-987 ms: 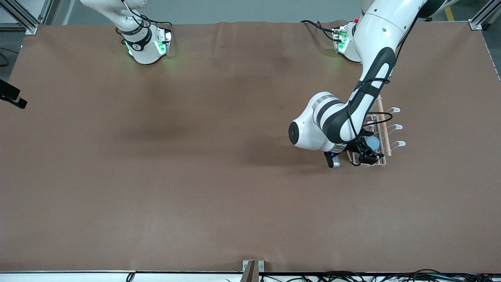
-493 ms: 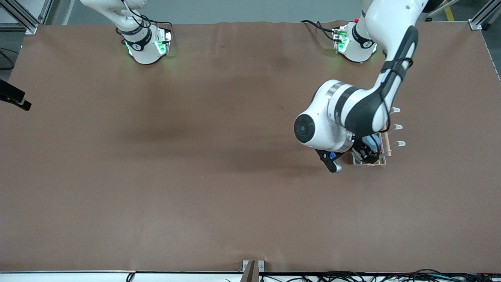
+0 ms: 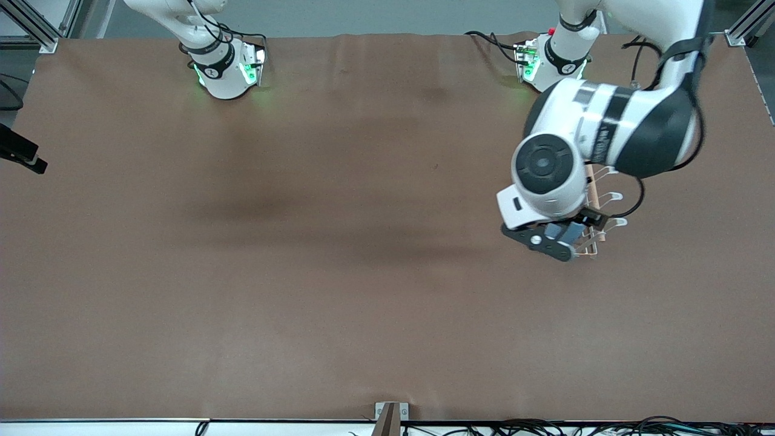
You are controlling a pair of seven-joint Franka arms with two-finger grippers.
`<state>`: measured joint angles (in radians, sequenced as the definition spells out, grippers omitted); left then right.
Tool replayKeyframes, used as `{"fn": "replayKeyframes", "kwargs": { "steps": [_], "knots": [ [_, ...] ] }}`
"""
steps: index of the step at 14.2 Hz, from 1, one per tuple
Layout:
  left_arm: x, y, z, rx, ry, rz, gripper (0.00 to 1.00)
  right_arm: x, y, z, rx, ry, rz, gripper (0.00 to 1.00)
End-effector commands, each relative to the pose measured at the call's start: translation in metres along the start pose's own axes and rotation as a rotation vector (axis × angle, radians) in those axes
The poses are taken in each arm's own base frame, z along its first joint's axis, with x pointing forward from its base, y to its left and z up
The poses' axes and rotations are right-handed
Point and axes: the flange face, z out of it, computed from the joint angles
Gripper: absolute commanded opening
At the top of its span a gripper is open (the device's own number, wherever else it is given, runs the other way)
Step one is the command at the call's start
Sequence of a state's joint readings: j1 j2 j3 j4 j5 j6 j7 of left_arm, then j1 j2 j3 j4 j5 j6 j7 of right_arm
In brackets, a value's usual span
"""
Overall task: Hang cup on cup holder
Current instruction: 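Lift the left gripper away from the rack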
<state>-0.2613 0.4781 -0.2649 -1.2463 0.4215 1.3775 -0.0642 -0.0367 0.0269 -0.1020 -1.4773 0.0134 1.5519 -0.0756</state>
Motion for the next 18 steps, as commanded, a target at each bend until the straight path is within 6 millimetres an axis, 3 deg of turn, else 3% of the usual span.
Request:
{"fn": "replayKeyframes", "kwargs": {
  "steps": [1, 3, 6, 8, 10, 12, 14, 16, 18],
  "knots": [
    [-0.018, -0.027, -0.022, -0.099, 0.040, -0.161, 1.00, -0.008, -0.001, -0.004, -0.022, 0.014, 0.008, 1.00],
    [-0.033, -0.057, -0.033, -0.211, 0.066, -0.245, 1.00, -0.008, -0.001, -0.005, -0.022, 0.015, 0.008, 1.00],
    [-0.059, -0.079, -0.060, -0.216, 0.115, -0.320, 1.00, -0.007, -0.001, -0.005, -0.022, 0.015, 0.009, 1.00],
    [-0.072, -0.102, -0.068, -0.222, 0.140, -0.350, 1.00, -0.007, -0.001, -0.007, -0.024, 0.020, 0.008, 1.00],
    [-0.097, -0.125, -0.089, -0.223, 0.194, -0.388, 1.00, -0.007, -0.003, -0.007, -0.024, 0.023, 0.005, 1.00],
    [-0.116, -0.130, -0.106, -0.216, 0.228, -0.404, 1.00, -0.006, -0.003, -0.007, -0.024, 0.027, 0.005, 1.00],
    [-0.131, -0.148, -0.111, -0.230, 0.238, -0.439, 1.00, -0.006, -0.003, -0.008, -0.023, 0.030, 0.005, 1.00],
    [-0.146, -0.152, -0.121, -0.254, 0.258, -0.452, 1.00, -0.006, -0.002, -0.007, -0.023, 0.027, 0.006, 1.00],
    [-0.152, -0.169, -0.113, -0.305, 0.241, -0.478, 1.00, -0.006, -0.002, -0.007, -0.023, 0.029, 0.006, 1.00]
  ]
}}
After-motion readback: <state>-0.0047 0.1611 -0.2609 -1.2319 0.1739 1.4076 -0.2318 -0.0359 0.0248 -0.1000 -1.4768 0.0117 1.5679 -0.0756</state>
